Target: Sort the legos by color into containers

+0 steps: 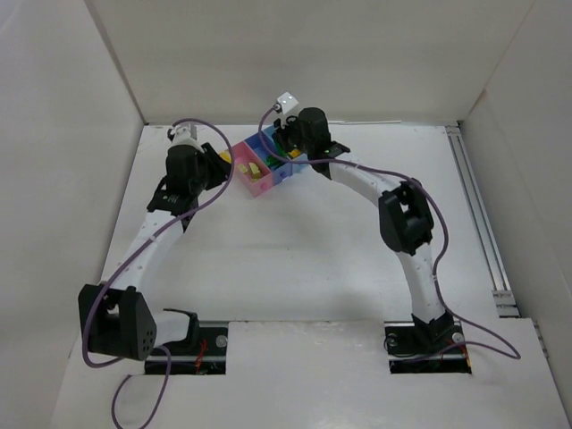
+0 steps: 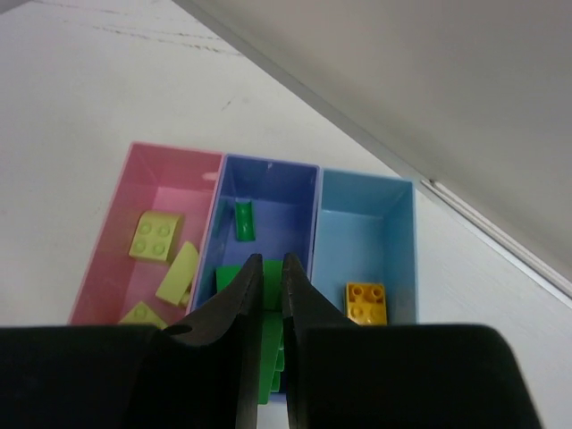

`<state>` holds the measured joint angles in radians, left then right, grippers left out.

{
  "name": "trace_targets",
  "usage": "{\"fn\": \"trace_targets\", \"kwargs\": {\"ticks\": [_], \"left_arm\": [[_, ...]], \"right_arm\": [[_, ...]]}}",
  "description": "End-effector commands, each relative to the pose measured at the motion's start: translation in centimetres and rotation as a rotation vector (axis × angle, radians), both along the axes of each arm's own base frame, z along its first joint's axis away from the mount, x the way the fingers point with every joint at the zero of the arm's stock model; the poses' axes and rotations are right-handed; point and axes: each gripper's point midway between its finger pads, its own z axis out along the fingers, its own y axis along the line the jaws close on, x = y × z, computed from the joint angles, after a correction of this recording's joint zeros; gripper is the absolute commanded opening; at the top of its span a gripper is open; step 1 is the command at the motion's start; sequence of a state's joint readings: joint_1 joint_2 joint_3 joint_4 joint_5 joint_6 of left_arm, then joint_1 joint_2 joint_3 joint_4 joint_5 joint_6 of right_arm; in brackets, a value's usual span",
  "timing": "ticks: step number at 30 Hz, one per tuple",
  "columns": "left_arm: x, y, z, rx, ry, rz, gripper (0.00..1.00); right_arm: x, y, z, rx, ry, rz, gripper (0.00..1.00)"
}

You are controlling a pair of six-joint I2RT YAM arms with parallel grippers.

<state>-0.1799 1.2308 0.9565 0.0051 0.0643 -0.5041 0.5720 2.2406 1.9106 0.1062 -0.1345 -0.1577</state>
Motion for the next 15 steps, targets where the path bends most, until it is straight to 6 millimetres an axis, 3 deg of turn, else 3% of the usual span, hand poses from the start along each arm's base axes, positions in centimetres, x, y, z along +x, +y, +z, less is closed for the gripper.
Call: {"fn": "trace_targets", "kwargs": {"ticks": [1,4,6,7,8,9,11,13,14,15], "left_arm": [[2.0,-0.5,5.3,0.007,-0.158,-0.044,0.02],[2.3,-1.0,5.0,0.009,-0.144,-0.074,0.02],[2.3,-1.4,4.6,0.004,-0.133,-0.093,0.02],[2.1,-1.7,4.2,-0.001,-0.123,-0.110,0.02],[2.2,-1.8,4.5,-0.006,-0.133,-0.119,0.02],[2.0,-2.0,4.0,-0.008,-0.124,-0.129,0.02],[1.9,-2.6,4.2,-0.023,-0.141,-0.165,0.02],[1.6,-3.4,5.1,-0.040,-0.167,-0.209,0.02],[1.4,-3.7,4.8,-0.046,-0.165,-0.228,0.02],[1.2,-3.9,5.3,-0.052,-0.183,-0.241,0.02]], "right_arm": [[1.4,2.7,3.7,0.114,-0.121,0.078,0.00],[2.1,3.3,3.1,0.154,-0.117,0.074,0.02],[2.3,3.6,2.1,0.169,-0.103,0.072,0.12],[2.2,3.7,2.6,0.175,-0.109,0.083,0.19],[2.2,3.7,2.6,0.181,-0.103,0.082,0.42],[2.1,3.7,2.0,0.176,-0.094,0.081,0.46],[1.5,3.5,3.3,0.183,-0.103,0.092,0.54],[0.8,3.6,4.1,0.188,-0.107,0.118,0.56],[0.3,3.5,3.8,0.183,-0.094,0.128,0.58],[0.1,2.8,5.4,0.193,-0.113,0.131,0.60]]}}
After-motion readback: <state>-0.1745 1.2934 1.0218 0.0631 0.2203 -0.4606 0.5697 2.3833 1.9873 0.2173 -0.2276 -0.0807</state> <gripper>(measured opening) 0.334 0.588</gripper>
